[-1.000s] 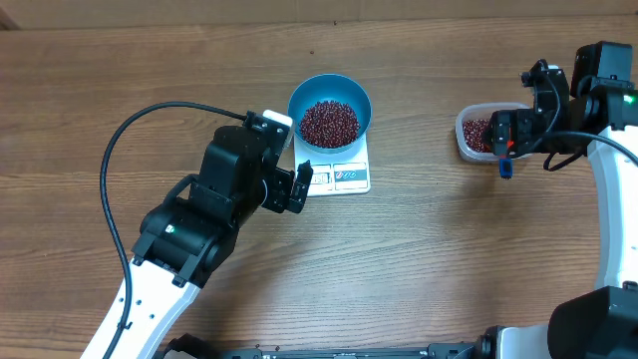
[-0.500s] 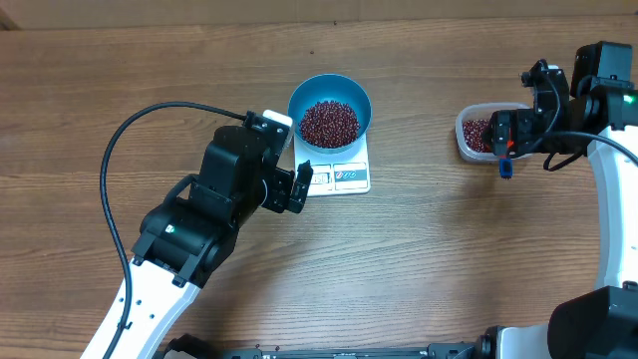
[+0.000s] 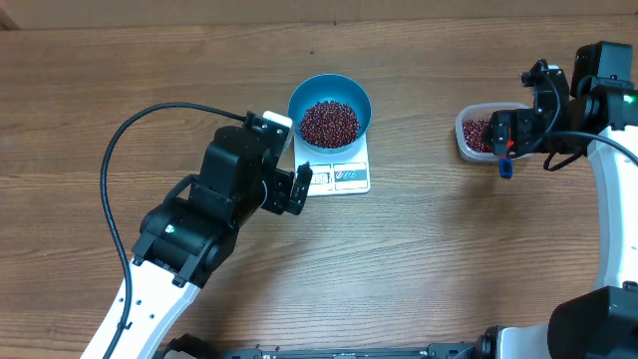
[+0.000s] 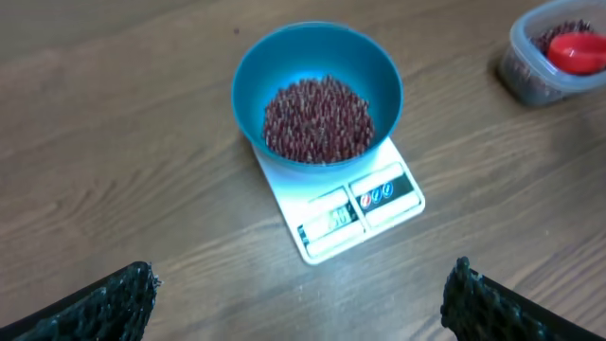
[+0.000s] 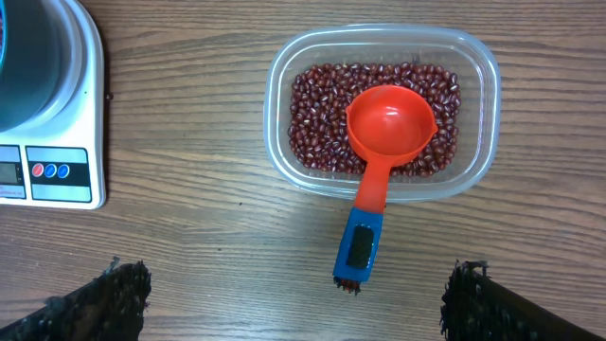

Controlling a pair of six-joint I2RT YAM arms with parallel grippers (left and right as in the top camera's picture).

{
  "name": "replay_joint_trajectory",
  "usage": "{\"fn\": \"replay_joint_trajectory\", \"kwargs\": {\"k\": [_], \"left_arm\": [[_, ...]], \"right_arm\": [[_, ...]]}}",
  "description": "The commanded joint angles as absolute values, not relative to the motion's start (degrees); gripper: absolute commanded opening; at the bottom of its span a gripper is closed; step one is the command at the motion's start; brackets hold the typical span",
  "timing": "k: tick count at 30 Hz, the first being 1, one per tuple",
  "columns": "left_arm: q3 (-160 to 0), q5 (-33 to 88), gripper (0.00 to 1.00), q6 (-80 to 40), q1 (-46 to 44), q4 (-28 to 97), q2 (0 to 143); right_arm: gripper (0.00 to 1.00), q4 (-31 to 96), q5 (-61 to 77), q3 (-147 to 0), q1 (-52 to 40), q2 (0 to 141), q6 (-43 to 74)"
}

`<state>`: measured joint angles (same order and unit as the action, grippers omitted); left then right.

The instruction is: Scoop item into bowl and weigh 150g on scale

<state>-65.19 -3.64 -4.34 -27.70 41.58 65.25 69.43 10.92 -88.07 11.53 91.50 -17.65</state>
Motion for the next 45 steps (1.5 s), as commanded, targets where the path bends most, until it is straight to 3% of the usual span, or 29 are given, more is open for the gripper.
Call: {"fn": "replay_joint_trajectory", "kwargs": {"k": [1, 15, 22, 29, 45], "left_arm": [[-65.28, -3.16, 1.0, -4.71, -27.4, 42.87, 65.25], [-61.3, -3.14, 1.0, -7.51, -27.31, 46.04, 65.08], [-49.56, -2.37, 1.0, -16.56, -27.33, 38.5, 63.83], [-39.2, 1.17, 1.0, -16.78, -27.4, 27.24, 59.48], [-35.94, 1.5, 1.0, -16.75, -27.4, 25.41, 55.48]], "right_arm": [[1.0, 69.12, 10.52, -89.49, 11.35, 91.05, -17.87], [1.0, 69.12, 10.52, -89.49, 11.35, 91.05, -17.87], [1.0, 69.12, 10.52, -89.49, 11.35, 91.05, -17.87], [1.0, 69.12, 10.52, -89.49, 11.35, 91.05, -17.87], [1.0, 69.12, 10.52, -89.49, 11.35, 91.05, -17.87]]}}
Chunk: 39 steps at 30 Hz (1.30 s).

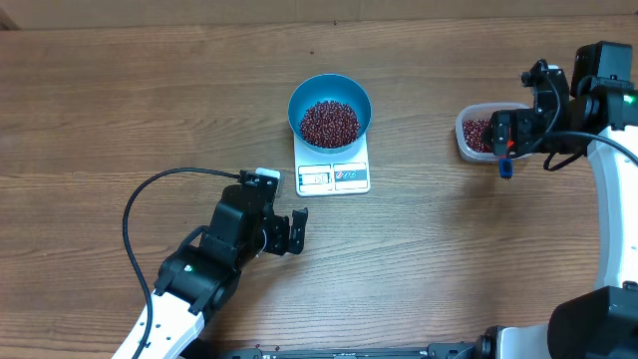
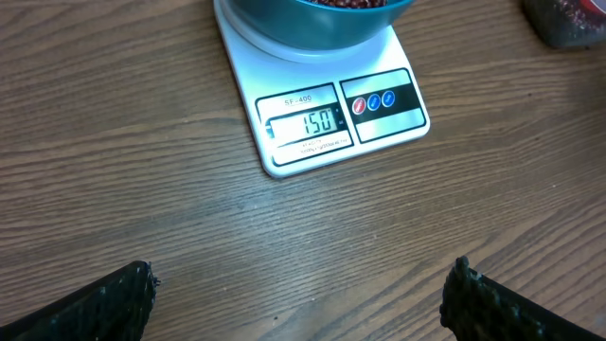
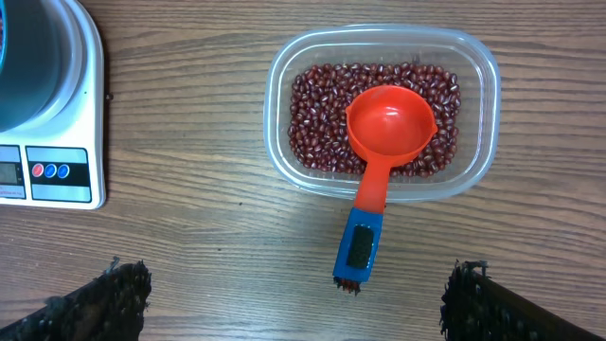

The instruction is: Scoop item into bowl and weigh 150g on scale

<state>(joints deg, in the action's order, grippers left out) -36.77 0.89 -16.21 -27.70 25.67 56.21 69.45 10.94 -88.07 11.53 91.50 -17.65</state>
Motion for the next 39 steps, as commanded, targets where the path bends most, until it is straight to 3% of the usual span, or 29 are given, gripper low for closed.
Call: {"fn": "replay_joint_trajectory", "kwargs": {"k": [1, 13, 21, 39], "left_arm": [[-35.94, 1.5, 0.99, -16.78, -27.4, 25.39, 55.48], [-35.42, 1.5, 1.0, -12.56, -27.14, 25.45, 50.72], [-32.01, 4.14, 0.99, -9.47, -20.97, 24.58, 40.91], [-11.73, 7.55, 1.0, -3.29, -7.49, 4.12, 15.38]], "right_arm": [[1.0, 69.12, 10.52, -89.49, 11.35, 91.05, -17.87], [1.0, 69.12, 10.52, -89.49, 11.35, 91.05, -17.87], [1.0, 69.12, 10.52, -89.49, 11.35, 91.05, -17.87], [1.0, 69.12, 10.52, -89.49, 11.35, 91.05, -17.87]]}}
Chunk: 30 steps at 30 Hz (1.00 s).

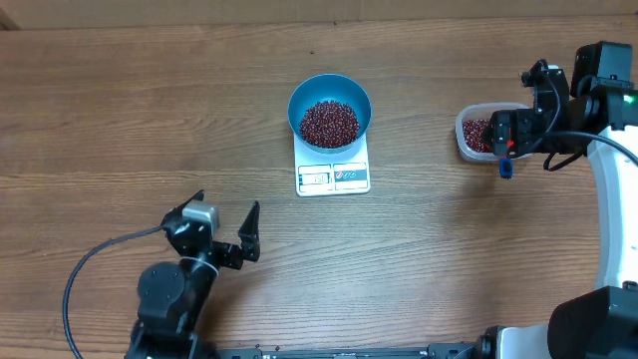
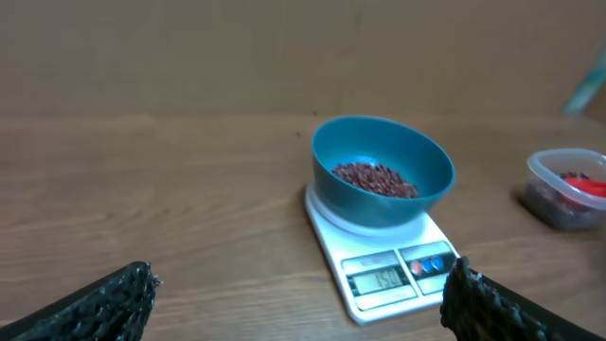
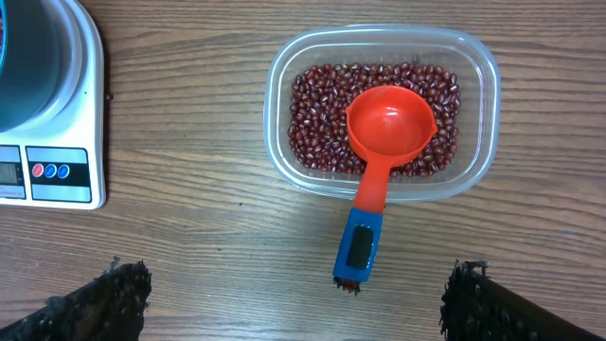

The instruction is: Scoop item into bowl and weigh 150g on scale

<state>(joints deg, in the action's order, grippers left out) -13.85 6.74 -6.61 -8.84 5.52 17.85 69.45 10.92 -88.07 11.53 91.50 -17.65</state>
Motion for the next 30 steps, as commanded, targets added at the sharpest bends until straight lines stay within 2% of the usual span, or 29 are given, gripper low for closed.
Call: {"fn": "replay_joint_trajectory", "kwargs": {"k": [1, 9, 14, 25, 30], "left_arm": [[-10.79, 7.55, 1.0, -2.2, -6.96, 3.25, 14.44], [-0.43, 9.13, 1.0, 0.3, -2.46, -4.62, 5.1], [-0.25, 11.51, 1.0, 2.35, 0.4, -2.83, 0.56], [-0.25, 11.4, 1.0, 8.75, 2.13, -2.07, 0.16], [-0.25, 9.32, 1.0, 9.87, 2.24, 3.07, 0.16]], "right_arm": [[1.0, 69.12, 10.52, -89.49, 11.35, 91.05, -17.87], [1.0, 69.12, 10.52, -89.49, 11.35, 91.05, -17.87], [1.0, 69.12, 10.52, -89.49, 11.35, 91.05, -17.87], [1.0, 69.12, 10.52, -89.49, 11.35, 91.05, -17.87], [1.0, 69.12, 10.52, -89.49, 11.35, 91.05, -17.87]]}}
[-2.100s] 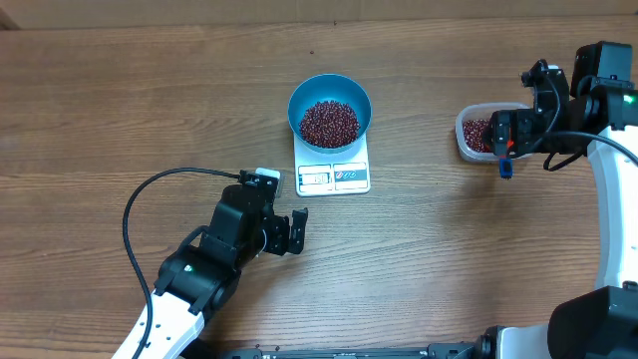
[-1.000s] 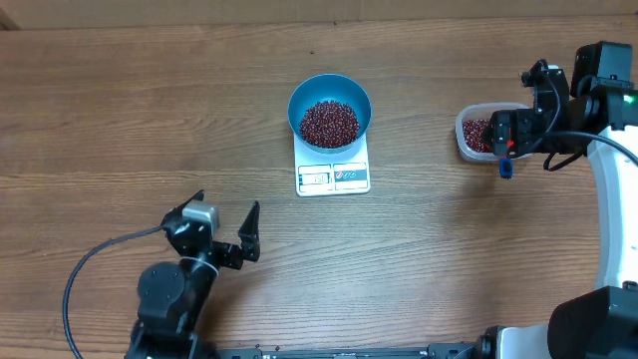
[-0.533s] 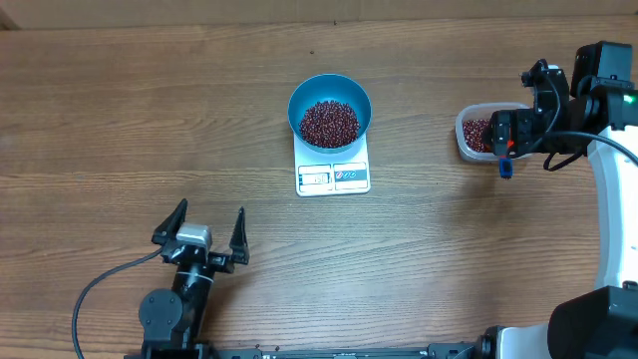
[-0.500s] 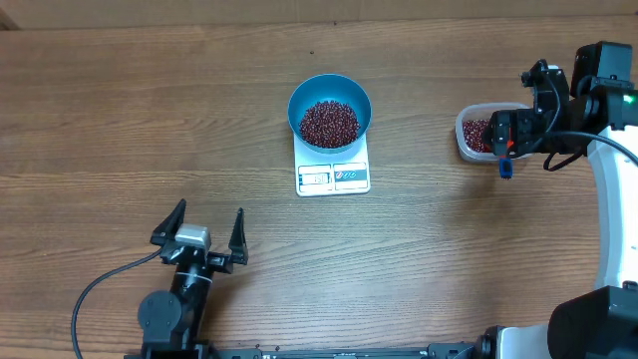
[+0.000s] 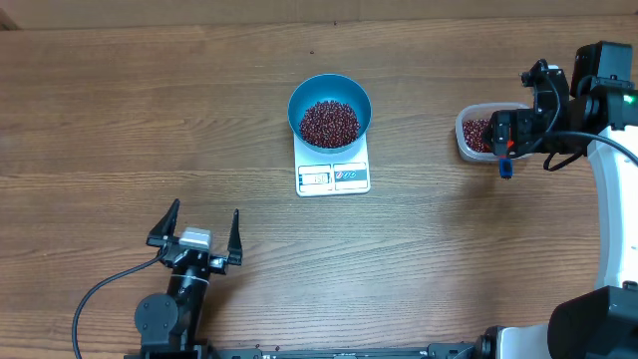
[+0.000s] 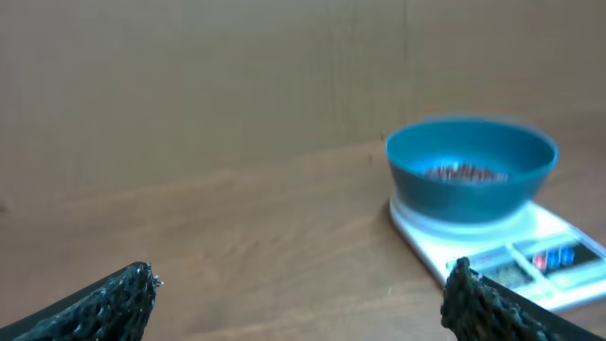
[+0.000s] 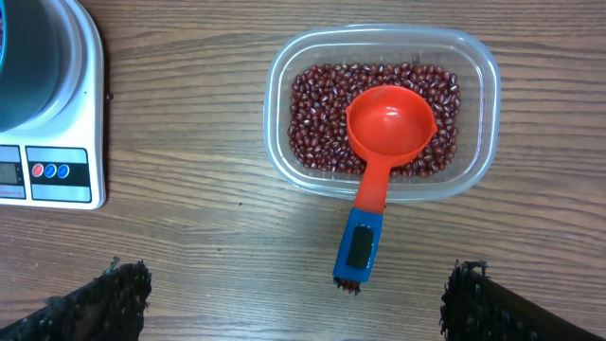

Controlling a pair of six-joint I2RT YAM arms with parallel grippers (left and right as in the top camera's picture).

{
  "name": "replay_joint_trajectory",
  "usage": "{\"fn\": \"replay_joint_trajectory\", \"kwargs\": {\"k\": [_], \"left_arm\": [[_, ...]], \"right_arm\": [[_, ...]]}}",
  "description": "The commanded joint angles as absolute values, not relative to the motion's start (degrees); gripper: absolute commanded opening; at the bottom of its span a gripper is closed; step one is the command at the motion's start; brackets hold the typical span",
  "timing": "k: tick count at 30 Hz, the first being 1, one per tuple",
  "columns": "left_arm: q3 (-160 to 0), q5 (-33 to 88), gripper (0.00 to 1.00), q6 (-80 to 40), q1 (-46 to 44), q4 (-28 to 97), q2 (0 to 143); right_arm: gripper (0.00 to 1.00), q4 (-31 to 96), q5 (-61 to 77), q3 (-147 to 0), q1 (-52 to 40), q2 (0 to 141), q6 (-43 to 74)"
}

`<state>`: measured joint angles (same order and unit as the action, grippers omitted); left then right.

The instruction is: Scoop item into bowl and weigh 150g on scale

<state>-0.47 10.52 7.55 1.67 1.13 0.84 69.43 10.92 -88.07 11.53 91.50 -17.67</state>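
A blue bowl (image 5: 330, 112) holding red beans stands on the white scale (image 5: 333, 177) at mid table; the same bowl (image 6: 471, 175) and scale (image 6: 511, 251) show blurred in the left wrist view. A clear tub (image 7: 383, 109) of red beans holds a red scoop (image 7: 386, 133) whose blue handle end (image 7: 358, 250) sticks out over the rim. My right gripper (image 7: 294, 298) hovers open above the tub (image 5: 477, 133), nothing between its fingers. My left gripper (image 5: 196, 228) is open at the near left, far from the scale.
Brown wooden table (image 5: 449, 249) all round. The left arm's black cable (image 5: 100, 299) loops at the near left edge. The right arm's white link (image 5: 610, 199) runs down the right edge.
My left arm has drawn further back toward the near edge and its camera now looks nearly level at the bowl. The right gripper, scoop and tub are unchanged.
My left gripper first hung open just left of the scale, looking down on the bowl. Then it was nearer the front, where the display read 150. It has since retreated to the near left edge. The right gripper stayed open over the tub throughout.
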Motion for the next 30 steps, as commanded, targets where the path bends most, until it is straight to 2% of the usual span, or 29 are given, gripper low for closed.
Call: {"fn": "replay_joint_trajectory", "kwargs": {"k": [1, 30], "left_arm": [[-0.25, 8.8, 1.0, 9.69, 2.24, 3.86, 0.16], [-0.27, 8.45, 1.0, 9.02, 1.85, 3.77, 0.25]], "right_arm": [[1.0, 69.12, 10.52, -89.49, 11.35, 91.05, -17.87], [1.0, 69.12, 10.52, -89.49, 11.35, 91.05, -17.87]]}}
